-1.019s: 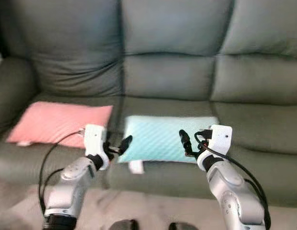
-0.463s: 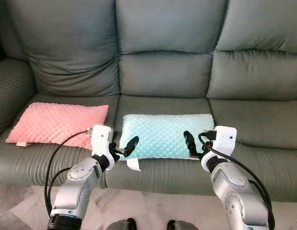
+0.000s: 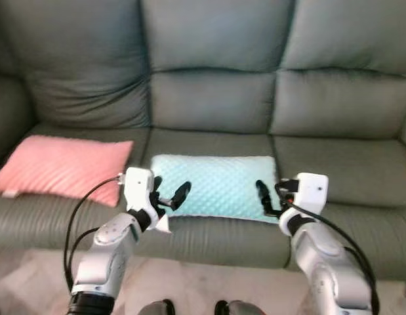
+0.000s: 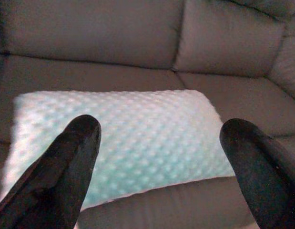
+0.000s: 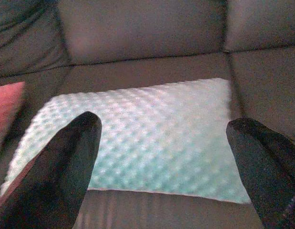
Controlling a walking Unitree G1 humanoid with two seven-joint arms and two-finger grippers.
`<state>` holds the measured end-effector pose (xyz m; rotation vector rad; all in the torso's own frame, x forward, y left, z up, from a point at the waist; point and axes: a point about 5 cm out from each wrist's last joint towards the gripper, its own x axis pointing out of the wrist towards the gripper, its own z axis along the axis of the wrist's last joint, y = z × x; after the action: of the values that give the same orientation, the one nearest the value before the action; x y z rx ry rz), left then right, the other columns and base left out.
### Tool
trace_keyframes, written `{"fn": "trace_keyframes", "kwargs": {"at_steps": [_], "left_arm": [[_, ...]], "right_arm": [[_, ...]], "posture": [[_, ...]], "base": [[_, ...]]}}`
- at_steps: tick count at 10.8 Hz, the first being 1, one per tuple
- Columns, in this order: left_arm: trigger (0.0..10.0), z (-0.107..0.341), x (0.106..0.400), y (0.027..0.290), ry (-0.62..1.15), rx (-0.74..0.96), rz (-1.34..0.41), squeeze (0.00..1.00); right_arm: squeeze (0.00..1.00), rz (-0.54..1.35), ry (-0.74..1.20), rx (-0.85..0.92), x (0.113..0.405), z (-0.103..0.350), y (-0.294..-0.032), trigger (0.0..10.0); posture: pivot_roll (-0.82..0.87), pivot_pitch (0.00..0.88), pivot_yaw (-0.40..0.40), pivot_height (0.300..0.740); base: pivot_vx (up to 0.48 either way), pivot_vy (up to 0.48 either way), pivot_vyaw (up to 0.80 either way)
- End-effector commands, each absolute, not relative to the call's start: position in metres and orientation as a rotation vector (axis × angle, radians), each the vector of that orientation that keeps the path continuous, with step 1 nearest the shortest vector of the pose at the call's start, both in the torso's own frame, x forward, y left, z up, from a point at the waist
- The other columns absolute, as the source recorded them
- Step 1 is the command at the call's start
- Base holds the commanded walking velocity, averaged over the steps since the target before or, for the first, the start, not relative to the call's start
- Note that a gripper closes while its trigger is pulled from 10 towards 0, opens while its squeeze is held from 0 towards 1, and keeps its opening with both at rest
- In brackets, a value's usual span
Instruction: Move the pillow to the sofa
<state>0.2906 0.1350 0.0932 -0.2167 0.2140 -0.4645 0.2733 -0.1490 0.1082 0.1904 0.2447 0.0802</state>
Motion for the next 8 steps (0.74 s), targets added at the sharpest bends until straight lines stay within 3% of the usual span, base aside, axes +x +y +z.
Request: {"fn": "trace_keyframes", "kwargs": {"at_steps": [1,4,6,8], "left_arm": [[10.0,0.091,0.289,0.141,0.221,-0.212,-0.436,0.00],[10.0,0.074,0.284,0.142,0.306,-0.185,-0.442,0.00],[10.0,0.036,0.264,0.152,0.496,-0.118,-0.482,0.00],[10.0,0.012,0.251,0.166,0.578,-0.054,-0.474,0.00]], "right_arm": [[0.00,0.096,0.254,0.195,0.272,0.107,-0.146,10.0],[0.00,0.256,0.452,0.197,0.258,0.085,-0.124,10.0],[0.00,0.187,0.566,0.205,0.250,0.067,-0.134,10.0],[0.00,0.171,0.593,0.208,0.248,0.060,-0.140,10.0]], "posture": [[-0.11,0.184,0.030,0.740],[-0.11,0.179,0.030,0.740],[-0.11,0.181,0.033,0.740],[-0.11,0.185,0.033,0.740]], "base": [[0.000,0.000,0.00],[0.000,0.000,0.00],[0.000,0.000,0.00],[0.000,0.000,0.00]]}}
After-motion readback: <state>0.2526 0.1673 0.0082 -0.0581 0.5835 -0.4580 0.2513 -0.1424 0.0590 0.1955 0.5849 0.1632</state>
